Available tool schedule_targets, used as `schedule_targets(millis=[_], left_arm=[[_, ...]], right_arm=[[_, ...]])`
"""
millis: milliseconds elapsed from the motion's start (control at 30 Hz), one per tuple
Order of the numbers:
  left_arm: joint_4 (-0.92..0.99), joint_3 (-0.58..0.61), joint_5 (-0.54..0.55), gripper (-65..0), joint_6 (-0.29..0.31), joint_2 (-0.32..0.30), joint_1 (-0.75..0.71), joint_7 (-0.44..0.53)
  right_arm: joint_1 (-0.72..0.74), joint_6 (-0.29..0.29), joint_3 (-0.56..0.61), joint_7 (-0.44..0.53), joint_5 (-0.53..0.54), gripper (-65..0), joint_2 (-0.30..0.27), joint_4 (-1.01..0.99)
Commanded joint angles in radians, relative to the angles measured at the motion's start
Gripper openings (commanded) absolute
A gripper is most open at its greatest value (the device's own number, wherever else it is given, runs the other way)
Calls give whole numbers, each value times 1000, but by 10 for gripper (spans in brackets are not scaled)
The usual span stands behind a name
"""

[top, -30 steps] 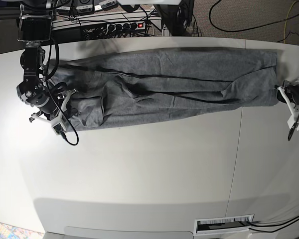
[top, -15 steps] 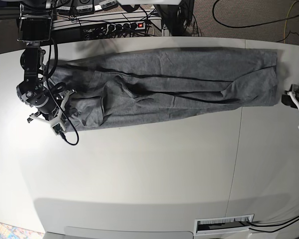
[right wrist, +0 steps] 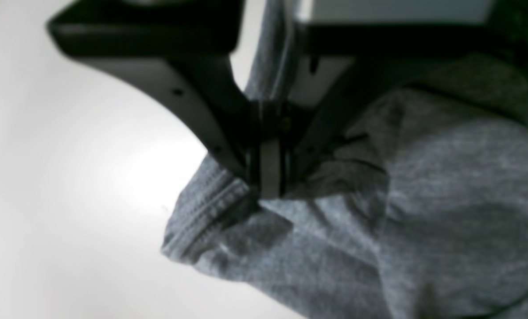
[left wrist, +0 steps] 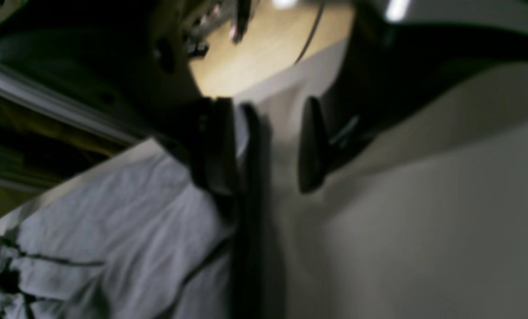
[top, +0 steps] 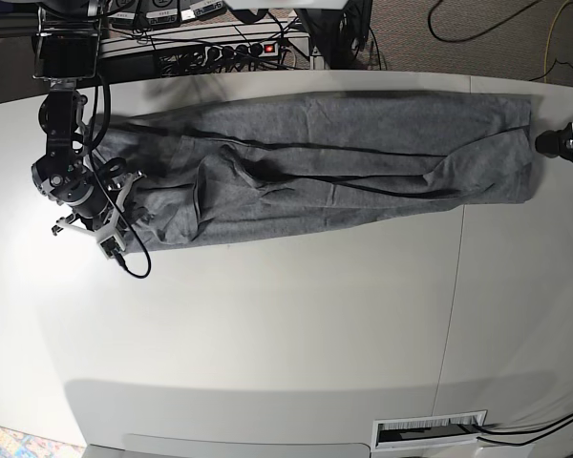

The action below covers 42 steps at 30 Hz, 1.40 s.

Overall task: Fold the T-shirt properly
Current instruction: 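Press the left gripper on the folded shirt's end to flatten it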

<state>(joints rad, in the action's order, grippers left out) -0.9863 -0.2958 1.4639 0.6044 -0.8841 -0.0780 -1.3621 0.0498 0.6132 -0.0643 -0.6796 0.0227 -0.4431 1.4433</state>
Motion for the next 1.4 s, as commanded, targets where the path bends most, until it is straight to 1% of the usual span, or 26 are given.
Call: schedule_targets(millis=[0,100,200,333,433,567,833,1067,1133,1233,1367], left_arm=[[-3,-10,20,-374,18,-33,9,1],[4,-9,20,-372,26,-27,9,0],[3,-8,20,-372,51,-19,17,5],[3,-8,20,-372,48,-2,29,10],[3,-8,20,-373,47,-3,40,19],[3,-8,20,-373,13,-3,69,2],[3,-9,20,-373,-5,-8,79,-7],[3,-9,20,-373,-6,-62,78,-7],[3,-9,20,-373,-34,-71,79,-7],[3,-9,20,-373,-38,-64,78,-7],[2,-8,20,-373,-47,-34,78,-7]], right_arm=[[19,-8,-7,21,3,-650,-17,14],[20,-8,-7,21,7,-650,-17,14],[19,-8,-7,21,7,-650,-16,14],[19,-8,-7,19,7,-650,-17,14],[19,-8,-7,18,6,-650,-16,14],[19,-8,-7,19,6,-650,-16,14],[19,-8,-7,18,6,-650,-16,14],[19,-8,-7,17,7,-650,-16,14],[19,-8,-7,17,7,-650,-16,14],[19,-8,-7,17,6,-650,-16,14],[19,-8,-7,14,6,-650,-16,14]])
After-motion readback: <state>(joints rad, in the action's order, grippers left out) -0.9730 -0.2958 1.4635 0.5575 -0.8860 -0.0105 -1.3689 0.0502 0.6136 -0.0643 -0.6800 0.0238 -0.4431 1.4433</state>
